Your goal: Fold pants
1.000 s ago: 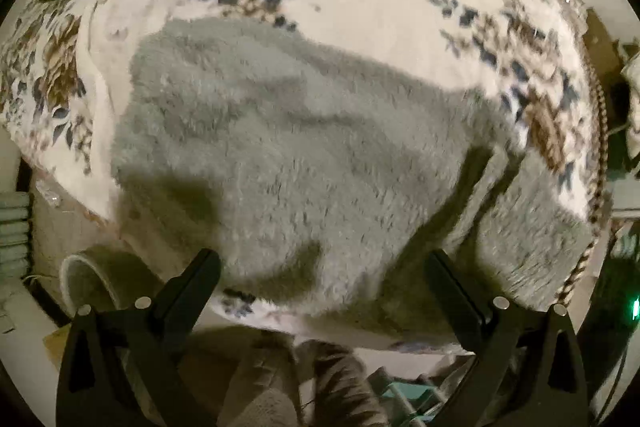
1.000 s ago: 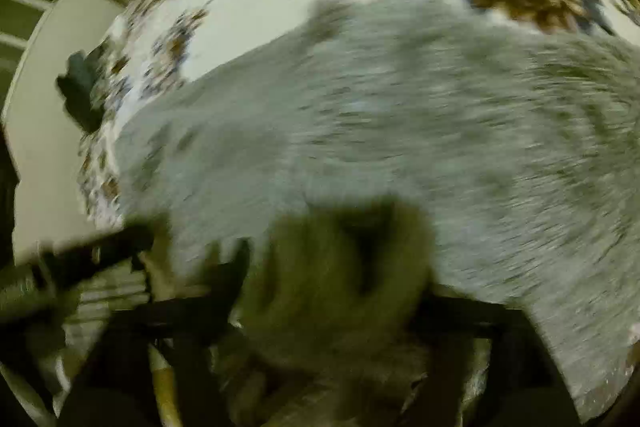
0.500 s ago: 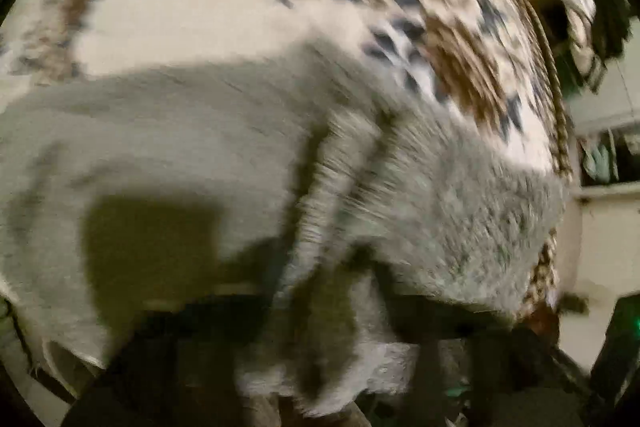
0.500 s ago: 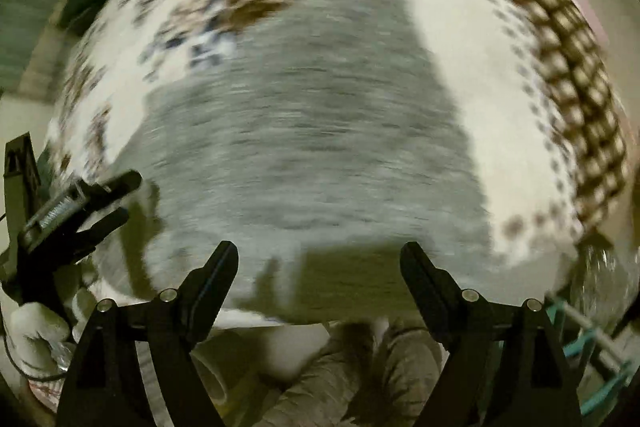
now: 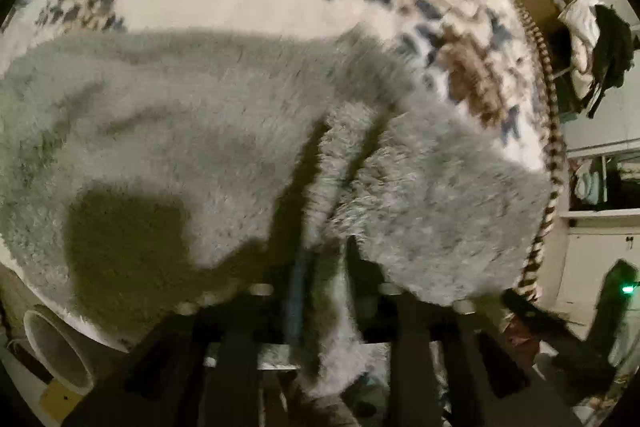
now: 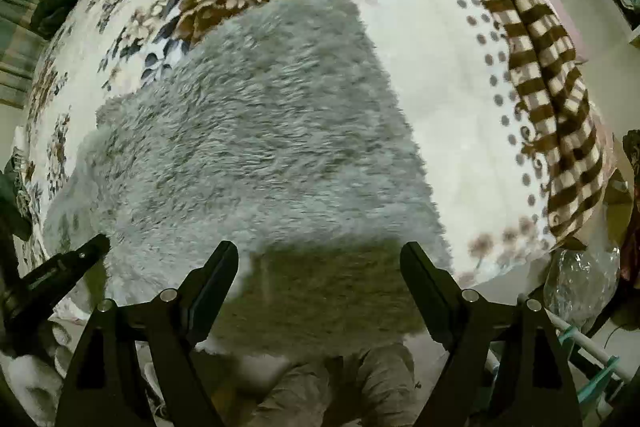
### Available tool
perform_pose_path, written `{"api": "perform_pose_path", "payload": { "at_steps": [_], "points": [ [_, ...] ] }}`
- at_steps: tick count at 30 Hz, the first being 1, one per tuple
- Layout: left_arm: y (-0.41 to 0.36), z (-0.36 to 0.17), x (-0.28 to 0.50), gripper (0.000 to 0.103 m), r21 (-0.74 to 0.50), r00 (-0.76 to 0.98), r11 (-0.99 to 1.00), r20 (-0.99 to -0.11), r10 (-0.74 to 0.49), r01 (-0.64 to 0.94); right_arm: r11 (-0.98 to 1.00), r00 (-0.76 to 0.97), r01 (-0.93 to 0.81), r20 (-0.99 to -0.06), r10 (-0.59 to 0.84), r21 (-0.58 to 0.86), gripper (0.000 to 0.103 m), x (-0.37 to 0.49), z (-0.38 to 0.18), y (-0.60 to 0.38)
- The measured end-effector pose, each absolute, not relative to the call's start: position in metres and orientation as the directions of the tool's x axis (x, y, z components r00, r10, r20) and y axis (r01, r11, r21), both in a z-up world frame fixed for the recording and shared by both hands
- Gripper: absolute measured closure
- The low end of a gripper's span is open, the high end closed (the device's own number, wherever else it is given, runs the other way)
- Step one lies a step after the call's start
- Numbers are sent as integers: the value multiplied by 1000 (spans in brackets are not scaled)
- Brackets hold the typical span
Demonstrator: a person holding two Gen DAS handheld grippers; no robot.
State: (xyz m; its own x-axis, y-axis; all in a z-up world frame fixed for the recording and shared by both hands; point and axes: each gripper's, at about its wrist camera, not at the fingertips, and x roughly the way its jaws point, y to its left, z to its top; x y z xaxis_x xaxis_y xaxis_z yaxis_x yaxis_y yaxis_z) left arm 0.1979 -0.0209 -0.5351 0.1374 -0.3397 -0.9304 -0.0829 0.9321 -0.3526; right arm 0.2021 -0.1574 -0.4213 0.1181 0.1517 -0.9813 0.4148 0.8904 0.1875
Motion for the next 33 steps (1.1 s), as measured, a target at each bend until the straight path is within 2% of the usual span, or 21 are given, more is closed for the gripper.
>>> {"api": "perform_pose_path", "payload": {
  "at_steps": [1,3,4,6,12,13,15,18,21,26,30,33],
  "points": [
    [-20,-527,199,68,-379,172,922,-917,-361,-85,889,119,417,-981,152,189,17,204,-421,-159],
    [-20,-511,202,37,-403,236,911,-897,-373,-90,891,124,411,-980,153,191,17,208,-421,-159],
    [-22,-509,205,34,-413,246,907,-891,-382,-88,894,125,406,-980,152,191,17,209,-421,-159],
    [-30,-515,211,34,-385,244,919,-902,-357,-80,899,124,397,-982,145,183,16,212,-423,-158],
    [-40,-545,219,33,-229,172,970,-962,-212,-85,943,50,334,-999,-19,-1,16,227,-436,-139],
    [-38,-546,217,30,-199,168,976,-969,-183,-84,947,49,322,-998,-29,-12,11,230,-436,-135],
    [-33,-543,211,16,-124,183,989,-977,-107,-84,953,58,300,-997,-57,-37,7,235,-434,-124],
    [-17,-533,202,16,-92,194,991,-978,-71,-99,960,81,275,-994,-78,-53,6,238,-429,-109],
    [7,-521,194,16,-110,199,982,-977,-79,-151,964,95,265,-994,-58,-31,5,241,-420,-91],
    [87,-504,167,16,-325,269,858,-935,-229,-397,964,114,256,-992,49,77,5,246,-402,-60],
    [156,-503,131,16,-352,361,763,-917,-167,-542,974,112,201,-990,82,104,5,255,-398,-25],
    [197,-529,108,16,-420,386,639,-900,-202,-644,991,83,113,-995,58,67,5,265,-410,3]
  ]
}}
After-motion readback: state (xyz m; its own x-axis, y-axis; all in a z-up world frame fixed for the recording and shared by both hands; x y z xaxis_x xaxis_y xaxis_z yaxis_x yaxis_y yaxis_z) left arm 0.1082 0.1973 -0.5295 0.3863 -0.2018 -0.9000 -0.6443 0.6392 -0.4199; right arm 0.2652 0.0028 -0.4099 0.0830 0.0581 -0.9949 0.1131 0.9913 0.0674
